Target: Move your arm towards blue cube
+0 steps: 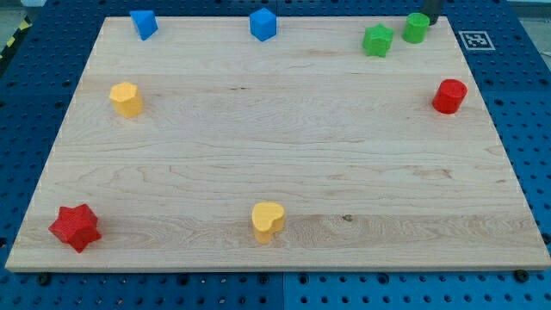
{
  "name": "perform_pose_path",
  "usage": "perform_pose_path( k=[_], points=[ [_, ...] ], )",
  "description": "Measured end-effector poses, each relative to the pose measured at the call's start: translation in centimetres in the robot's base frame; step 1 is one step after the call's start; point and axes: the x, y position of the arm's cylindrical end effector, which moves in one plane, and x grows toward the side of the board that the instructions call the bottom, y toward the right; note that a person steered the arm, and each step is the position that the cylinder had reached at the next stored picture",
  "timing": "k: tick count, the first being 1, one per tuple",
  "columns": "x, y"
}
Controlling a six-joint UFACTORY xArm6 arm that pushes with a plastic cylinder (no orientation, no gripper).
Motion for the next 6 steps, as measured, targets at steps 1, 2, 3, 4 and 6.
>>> perform_pose_path(
  k=[1,2,3,4,6],
  points=[
    [0.7,-0.7],
    [1.2,-2.6],
    [1.2,-4.5],
    [-1.4,-4.6],
    [-1.4,-10.9]
  ],
)
